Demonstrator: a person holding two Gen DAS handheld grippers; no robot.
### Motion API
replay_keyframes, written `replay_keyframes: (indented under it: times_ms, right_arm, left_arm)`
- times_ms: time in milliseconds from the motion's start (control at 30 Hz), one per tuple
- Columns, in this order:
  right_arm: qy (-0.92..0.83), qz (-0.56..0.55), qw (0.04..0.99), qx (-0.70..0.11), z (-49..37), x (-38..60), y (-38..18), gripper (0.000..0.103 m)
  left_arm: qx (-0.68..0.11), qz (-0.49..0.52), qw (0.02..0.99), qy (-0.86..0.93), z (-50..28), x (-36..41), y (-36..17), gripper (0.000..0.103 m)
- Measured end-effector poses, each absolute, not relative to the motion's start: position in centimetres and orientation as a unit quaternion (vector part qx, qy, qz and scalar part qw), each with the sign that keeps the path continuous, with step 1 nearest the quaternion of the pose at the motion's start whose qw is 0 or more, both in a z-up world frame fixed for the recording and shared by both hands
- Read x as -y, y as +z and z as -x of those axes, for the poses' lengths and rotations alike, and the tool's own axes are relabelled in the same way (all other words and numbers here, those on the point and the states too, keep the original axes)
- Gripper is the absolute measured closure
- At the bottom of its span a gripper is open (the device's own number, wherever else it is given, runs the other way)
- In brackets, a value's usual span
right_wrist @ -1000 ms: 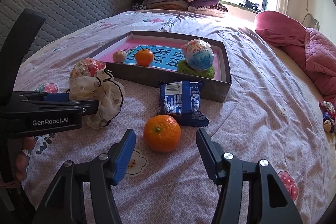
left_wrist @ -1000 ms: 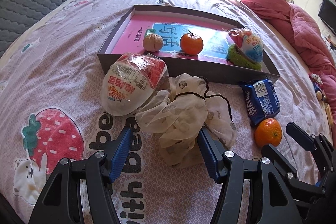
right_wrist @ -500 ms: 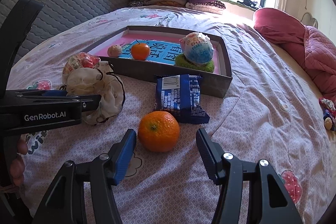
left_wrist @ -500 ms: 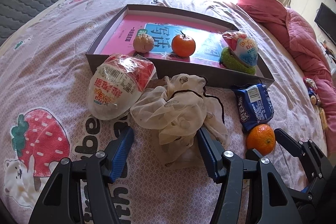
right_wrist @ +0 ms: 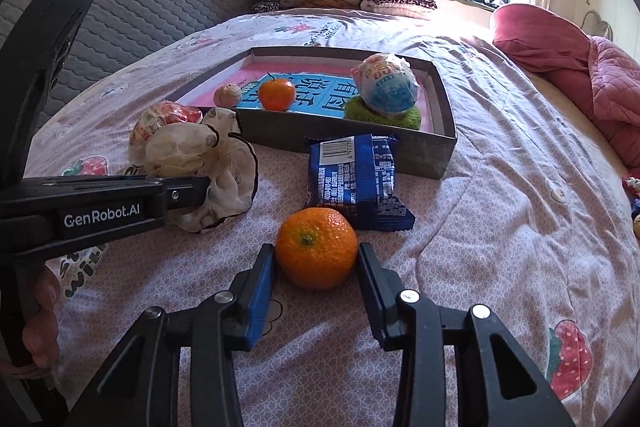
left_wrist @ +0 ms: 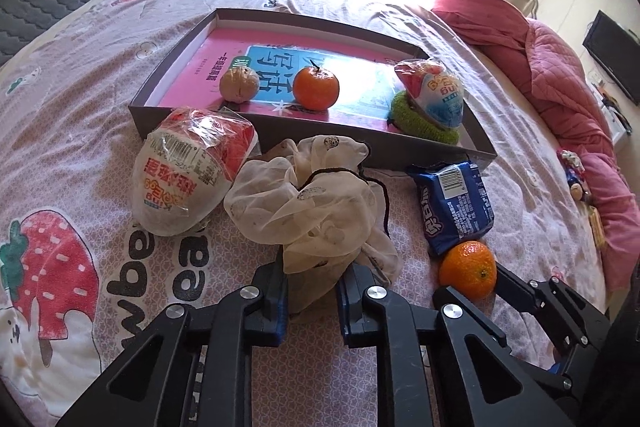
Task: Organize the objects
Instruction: 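Close left tool on the cream mesh fabric while right tool closes on the orange, then lift and carry the fabric and orange toward the tray with both tools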
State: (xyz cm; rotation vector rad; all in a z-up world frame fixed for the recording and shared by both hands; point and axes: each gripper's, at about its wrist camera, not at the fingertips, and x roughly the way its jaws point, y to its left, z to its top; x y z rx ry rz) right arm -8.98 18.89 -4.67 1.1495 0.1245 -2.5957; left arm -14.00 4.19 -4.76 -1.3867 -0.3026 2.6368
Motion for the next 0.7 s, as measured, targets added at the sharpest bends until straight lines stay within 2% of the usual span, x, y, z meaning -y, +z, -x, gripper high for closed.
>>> replay_keyframes:
  times_ms: [700]
  right_arm:
    - [-0.902, -0.394, 0.173, -0.035, 8.3, -18.7, -3.8, 0.062]
  left_arm:
    - [0.073, 0.449, 0.083, 0.887, 11.5, -4.4, -3.6, 0.089]
